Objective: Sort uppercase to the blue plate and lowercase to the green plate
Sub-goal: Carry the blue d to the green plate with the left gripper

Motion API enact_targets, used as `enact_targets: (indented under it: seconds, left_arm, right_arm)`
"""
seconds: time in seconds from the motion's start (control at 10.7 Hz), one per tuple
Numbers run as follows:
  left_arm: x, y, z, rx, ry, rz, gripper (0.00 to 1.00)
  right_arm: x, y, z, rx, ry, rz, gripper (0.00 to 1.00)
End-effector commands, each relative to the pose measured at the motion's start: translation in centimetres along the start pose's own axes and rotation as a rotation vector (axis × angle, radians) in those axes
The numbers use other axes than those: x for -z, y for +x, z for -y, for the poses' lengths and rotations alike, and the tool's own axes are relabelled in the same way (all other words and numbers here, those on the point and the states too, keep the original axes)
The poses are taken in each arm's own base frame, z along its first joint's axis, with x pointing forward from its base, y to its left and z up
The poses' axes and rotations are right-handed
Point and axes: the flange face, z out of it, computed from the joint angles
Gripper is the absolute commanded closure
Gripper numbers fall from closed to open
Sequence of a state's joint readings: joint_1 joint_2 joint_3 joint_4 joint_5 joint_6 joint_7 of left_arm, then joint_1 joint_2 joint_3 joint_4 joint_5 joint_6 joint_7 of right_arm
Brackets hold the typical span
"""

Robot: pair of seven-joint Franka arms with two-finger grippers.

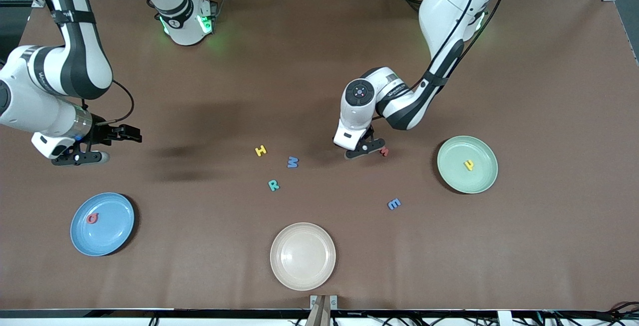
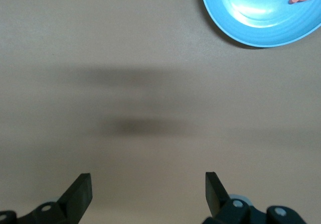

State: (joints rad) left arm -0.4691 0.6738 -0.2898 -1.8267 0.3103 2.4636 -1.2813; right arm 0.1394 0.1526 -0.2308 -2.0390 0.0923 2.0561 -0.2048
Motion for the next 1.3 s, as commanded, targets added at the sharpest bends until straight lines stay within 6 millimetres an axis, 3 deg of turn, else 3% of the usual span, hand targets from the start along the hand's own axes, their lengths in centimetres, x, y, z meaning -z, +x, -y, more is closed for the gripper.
enact_targets:
  seconds: [0.0, 0.65, 0.93, 1.21]
  left_arm:
    - [0.7, 1.0, 0.1, 0.005, 0.008, -0.033, 0.85]
    - [4.8, 6.4, 4.7, -0.077, 0.105, -0.038, 0.87]
    - [6.1, 9.1, 9.2, -0.141, 0.132, -0.033, 0.89]
    - [7.3, 13.6, 16.6, -0.215, 0.155, -0.016, 0.89]
  right_arm:
    - [0.0, -0.1, 0.0, 0.000, -0.015, 0.000, 0.00]
    - [0.0, -0.1, 0.0, 0.000, -0.015, 0.000, 0.00]
    - [0.1, -0.1, 0.0, -0.003, -0.014, -0.002, 0.00]
    - [0.0, 0.0, 0.7, 0.004, -0.014, -0.001, 0.00]
